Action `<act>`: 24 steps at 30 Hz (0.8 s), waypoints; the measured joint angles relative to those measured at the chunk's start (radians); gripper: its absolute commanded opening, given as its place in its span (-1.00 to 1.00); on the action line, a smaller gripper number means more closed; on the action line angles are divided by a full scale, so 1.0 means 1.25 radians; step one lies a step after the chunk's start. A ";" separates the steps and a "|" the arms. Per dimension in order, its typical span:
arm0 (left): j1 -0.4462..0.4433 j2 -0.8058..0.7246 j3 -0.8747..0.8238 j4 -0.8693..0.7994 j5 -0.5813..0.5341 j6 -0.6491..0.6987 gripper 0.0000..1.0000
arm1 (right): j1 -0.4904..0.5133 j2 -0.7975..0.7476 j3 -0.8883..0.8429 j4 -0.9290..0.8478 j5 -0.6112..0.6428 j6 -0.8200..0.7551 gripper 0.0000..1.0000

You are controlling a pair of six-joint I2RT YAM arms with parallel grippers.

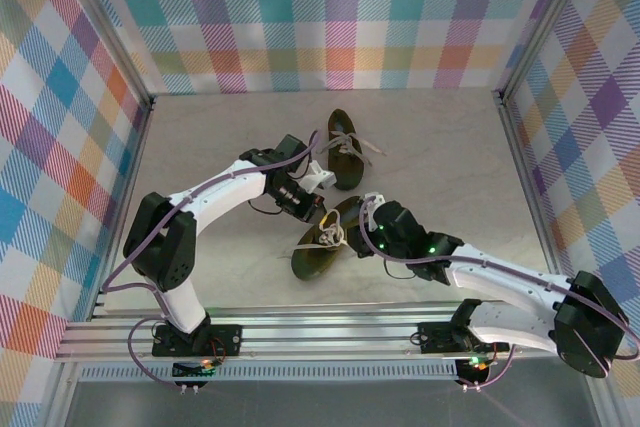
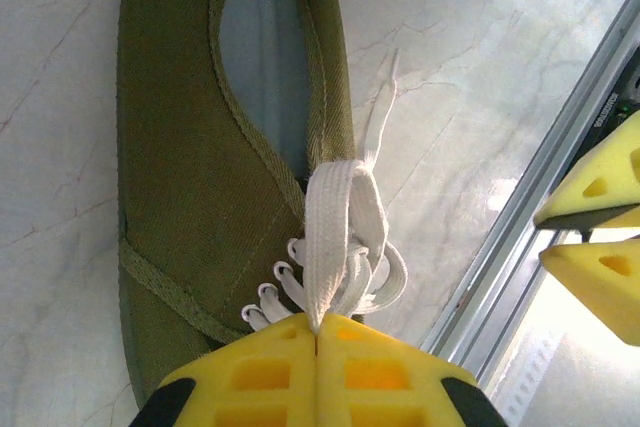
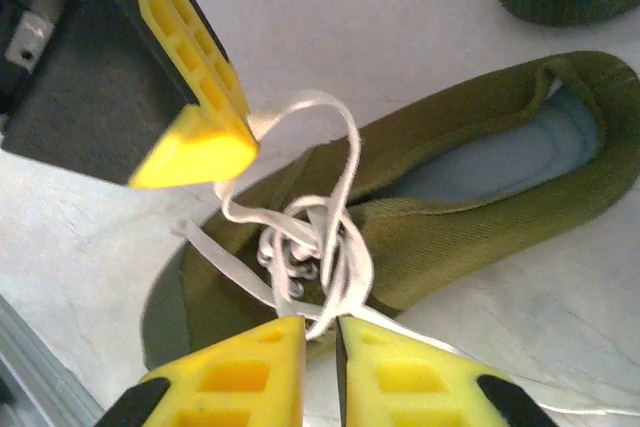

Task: Tie the shoes

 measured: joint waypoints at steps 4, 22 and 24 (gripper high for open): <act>-0.006 -0.002 0.000 0.000 -0.001 0.000 -1.00 | 0.000 0.037 0.002 0.011 -0.011 0.088 -0.62; -0.019 -0.002 0.000 -0.001 -0.006 0.001 -1.00 | 0.004 0.150 0.056 -0.009 -0.040 0.194 -0.41; -0.020 -0.002 0.000 -0.001 -0.006 0.001 -1.00 | 0.005 0.161 0.060 -0.014 -0.040 0.195 -0.44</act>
